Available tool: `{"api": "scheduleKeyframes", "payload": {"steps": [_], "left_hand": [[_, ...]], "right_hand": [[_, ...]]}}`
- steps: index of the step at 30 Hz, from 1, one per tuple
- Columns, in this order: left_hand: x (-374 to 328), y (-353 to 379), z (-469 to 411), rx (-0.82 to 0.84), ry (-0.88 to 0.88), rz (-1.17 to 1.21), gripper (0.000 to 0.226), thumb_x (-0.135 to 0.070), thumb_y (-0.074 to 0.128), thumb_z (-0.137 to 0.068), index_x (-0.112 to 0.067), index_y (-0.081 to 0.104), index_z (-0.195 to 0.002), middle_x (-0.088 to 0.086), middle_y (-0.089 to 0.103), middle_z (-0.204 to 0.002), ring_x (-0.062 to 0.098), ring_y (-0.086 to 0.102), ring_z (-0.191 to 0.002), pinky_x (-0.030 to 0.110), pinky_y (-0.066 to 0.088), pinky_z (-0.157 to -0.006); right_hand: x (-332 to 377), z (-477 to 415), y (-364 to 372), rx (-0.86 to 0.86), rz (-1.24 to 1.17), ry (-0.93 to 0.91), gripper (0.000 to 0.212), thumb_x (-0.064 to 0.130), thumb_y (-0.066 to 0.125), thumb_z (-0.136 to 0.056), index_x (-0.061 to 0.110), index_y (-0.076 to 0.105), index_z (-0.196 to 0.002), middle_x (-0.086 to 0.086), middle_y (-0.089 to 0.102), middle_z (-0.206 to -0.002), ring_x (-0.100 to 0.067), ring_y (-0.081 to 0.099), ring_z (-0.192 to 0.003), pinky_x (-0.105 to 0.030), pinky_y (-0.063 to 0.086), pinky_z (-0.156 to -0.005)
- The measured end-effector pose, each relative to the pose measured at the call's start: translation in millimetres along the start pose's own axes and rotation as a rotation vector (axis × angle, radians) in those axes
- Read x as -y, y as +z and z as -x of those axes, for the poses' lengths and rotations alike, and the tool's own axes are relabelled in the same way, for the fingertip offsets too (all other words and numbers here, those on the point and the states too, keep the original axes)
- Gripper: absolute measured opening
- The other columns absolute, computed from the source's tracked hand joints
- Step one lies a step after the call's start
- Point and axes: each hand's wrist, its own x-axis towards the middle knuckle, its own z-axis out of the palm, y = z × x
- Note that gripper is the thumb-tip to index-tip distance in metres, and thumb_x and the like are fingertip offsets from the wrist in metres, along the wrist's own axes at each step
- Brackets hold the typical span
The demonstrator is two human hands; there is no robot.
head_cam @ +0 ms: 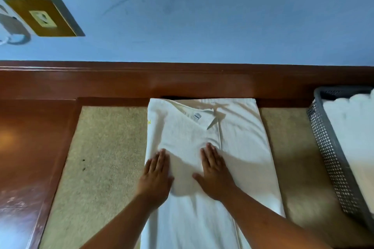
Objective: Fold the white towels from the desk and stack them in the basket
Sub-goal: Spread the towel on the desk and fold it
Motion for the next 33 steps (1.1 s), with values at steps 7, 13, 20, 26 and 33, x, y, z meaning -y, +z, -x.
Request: {"api": "scheduleKeyframes", "payload": {"steps": [7,13,20,26,33], "left_hand": [[47,-52,-97,-0.006,-0.190,0.038,0.085,-0.060,0.026,-0.101,-0.013,-0.018,-0.157,0.005,-0.025,-0.164,0.027,-0.014,-0.154,0.043,-0.001,-0.124],[92,-82,-141,0.053,-0.174,0.030,0.077,-0.058,0.033,-0.102,-0.031,-0.011,-0.159,0.003,-0.014,-0.168,0.026,-0.008,-0.155,0.051,0.019,-0.119],[66,-64,-121,-0.096,-0.165,0.001,0.068,-0.038,0.032,-0.106,-0.022,-0.006,-0.160,0.009,-0.023,-0.165,0.032,-0.011,-0.154,0.051,0.008,-0.123],[3,-1,-47,-0.074,-0.023,0.090,0.068,-0.029,0.029,-0.092,-0.016,0.025,-0.159,0.011,0.005,-0.166,0.033,0.015,-0.153,0.050,0.025,-0.119],[-78,42,48,0.028,-0.060,0.108,0.070,-0.033,0.039,-0.102,-0.033,0.001,-0.160,0.005,-0.025,-0.164,0.031,-0.013,-0.154,0.046,0.008,-0.123]], "right_hand": [[-25,-104,-50,0.034,0.069,0.148,0.111,0.092,0.027,-0.077,0.022,0.004,-0.160,-0.007,-0.004,-0.168,-0.027,-0.012,-0.154,-0.053,0.002,-0.122],[-37,-168,-68,0.016,-0.041,0.388,0.099,0.091,0.025,-0.080,0.040,-0.010,-0.157,0.007,-0.023,-0.165,-0.025,-0.016,-0.153,-0.062,-0.003,-0.118],[-27,-130,-57,-0.022,-0.112,0.473,0.077,0.064,0.034,-0.098,0.033,0.000,-0.160,-0.002,-0.012,-0.168,-0.029,-0.007,-0.154,-0.062,0.003,-0.119],[-64,5,-21,0.000,-0.125,0.571,0.068,0.060,0.029,-0.100,0.042,-0.003,-0.158,0.000,-0.019,-0.166,-0.025,-0.014,-0.153,-0.065,0.006,-0.118],[-95,159,-9,-0.075,-0.225,0.825,0.093,0.064,0.054,-0.090,0.022,0.008,-0.160,-0.013,0.013,-0.163,-0.036,0.021,-0.144,-0.048,0.028,-0.113]]}}
